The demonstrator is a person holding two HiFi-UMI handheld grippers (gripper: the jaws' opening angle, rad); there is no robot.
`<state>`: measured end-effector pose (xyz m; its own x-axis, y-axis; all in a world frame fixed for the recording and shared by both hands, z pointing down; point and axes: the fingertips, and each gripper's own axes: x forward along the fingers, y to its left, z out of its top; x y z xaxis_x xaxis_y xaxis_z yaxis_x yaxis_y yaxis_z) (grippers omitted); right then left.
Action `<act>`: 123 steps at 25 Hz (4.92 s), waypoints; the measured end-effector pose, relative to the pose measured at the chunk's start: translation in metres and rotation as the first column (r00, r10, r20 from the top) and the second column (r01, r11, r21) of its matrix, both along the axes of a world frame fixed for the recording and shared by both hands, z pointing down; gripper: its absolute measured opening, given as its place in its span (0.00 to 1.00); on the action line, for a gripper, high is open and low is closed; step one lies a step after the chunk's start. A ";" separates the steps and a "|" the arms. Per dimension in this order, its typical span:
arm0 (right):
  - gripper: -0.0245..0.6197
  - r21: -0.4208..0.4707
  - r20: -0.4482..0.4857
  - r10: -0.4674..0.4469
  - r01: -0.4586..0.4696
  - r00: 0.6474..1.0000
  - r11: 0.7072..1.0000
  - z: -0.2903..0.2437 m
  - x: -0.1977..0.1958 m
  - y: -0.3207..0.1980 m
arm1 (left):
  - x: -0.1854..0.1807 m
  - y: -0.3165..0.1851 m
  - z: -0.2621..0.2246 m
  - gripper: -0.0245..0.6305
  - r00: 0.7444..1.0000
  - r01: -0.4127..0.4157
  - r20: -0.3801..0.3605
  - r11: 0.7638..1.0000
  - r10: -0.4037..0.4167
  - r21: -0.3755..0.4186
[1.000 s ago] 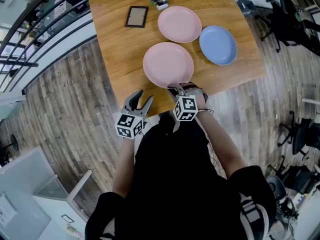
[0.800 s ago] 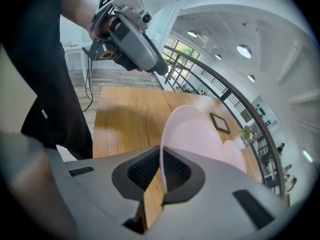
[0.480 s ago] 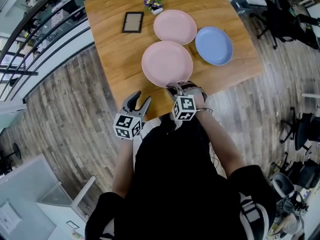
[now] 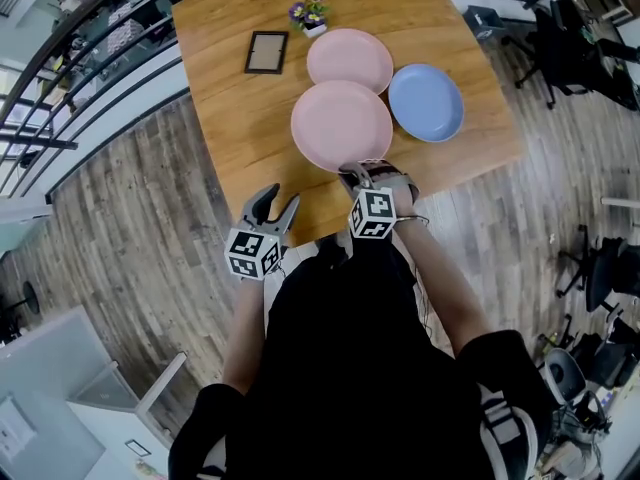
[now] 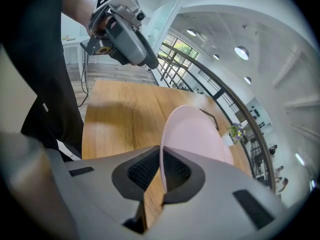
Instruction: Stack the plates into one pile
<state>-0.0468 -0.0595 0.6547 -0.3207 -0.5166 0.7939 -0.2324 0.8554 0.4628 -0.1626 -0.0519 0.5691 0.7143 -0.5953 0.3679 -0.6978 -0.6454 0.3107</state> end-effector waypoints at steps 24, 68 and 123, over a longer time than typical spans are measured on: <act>0.07 -0.022 -0.015 -0.005 0.004 1.000 1.000 0.001 0.050 -0.066 | 0.039 -0.060 -0.009 0.36 0.999 0.038 0.009 0.999 -0.038 -0.014; 0.08 -0.076 -0.049 -0.042 0.038 0.998 0.996 0.040 0.086 -0.146 | 0.070 -0.113 0.005 0.36 0.995 0.097 0.040 0.992 -0.094 -0.083; 0.19 -0.073 0.070 0.260 -0.255 0.963 0.964 0.038 0.121 -0.118 | 0.073 -0.090 -0.007 0.36 0.999 0.012 0.032 0.999 -0.011 -0.036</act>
<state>0.0744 -0.1775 0.6929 -0.2460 -0.5395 0.8052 -0.4819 0.7889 0.3813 -0.0895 -0.1422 0.5617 0.6952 -0.5892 0.4117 -0.7150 -0.6258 0.3118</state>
